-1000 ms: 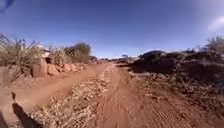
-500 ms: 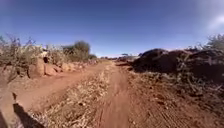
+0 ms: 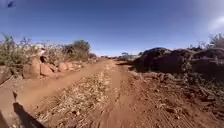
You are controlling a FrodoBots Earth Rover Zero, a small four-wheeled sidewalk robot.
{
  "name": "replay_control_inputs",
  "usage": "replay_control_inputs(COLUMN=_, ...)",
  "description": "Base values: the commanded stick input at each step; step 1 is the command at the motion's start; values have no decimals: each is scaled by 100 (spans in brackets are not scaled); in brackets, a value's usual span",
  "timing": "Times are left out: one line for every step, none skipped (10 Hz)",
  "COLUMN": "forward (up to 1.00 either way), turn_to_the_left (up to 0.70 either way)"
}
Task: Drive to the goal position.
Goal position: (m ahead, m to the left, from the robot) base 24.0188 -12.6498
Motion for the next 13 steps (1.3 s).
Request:
replay_control_inputs(forward=50, turn_to_the_left=0)
replay_control_inputs(forward=50, turn_to_the_left=0)
replay_control_inputs(forward=50, turn_to_the_left=0)
replay_control_inputs(forward=50, turn_to_the_left=0)
replay_control_inputs(forward=50, turn_to_the_left=0)
replay_control_inputs(forward=50, turn_to_the_left=0)
replay_control_inputs(forward=50, turn_to_the_left=0)
replay_control_inputs(forward=50, turn_to_the_left=0)
replay_control_inputs(forward=50, turn_to_the_left=-6)
replay_control_inputs(forward=50, turn_to_the_left=-45)
replay_control_inputs(forward=50, turn_to_the_left=-15)
replay_control_inputs(forward=50, turn_to_the_left=-2)
replay_control_inputs(forward=50, turn_to_the_left=-3)
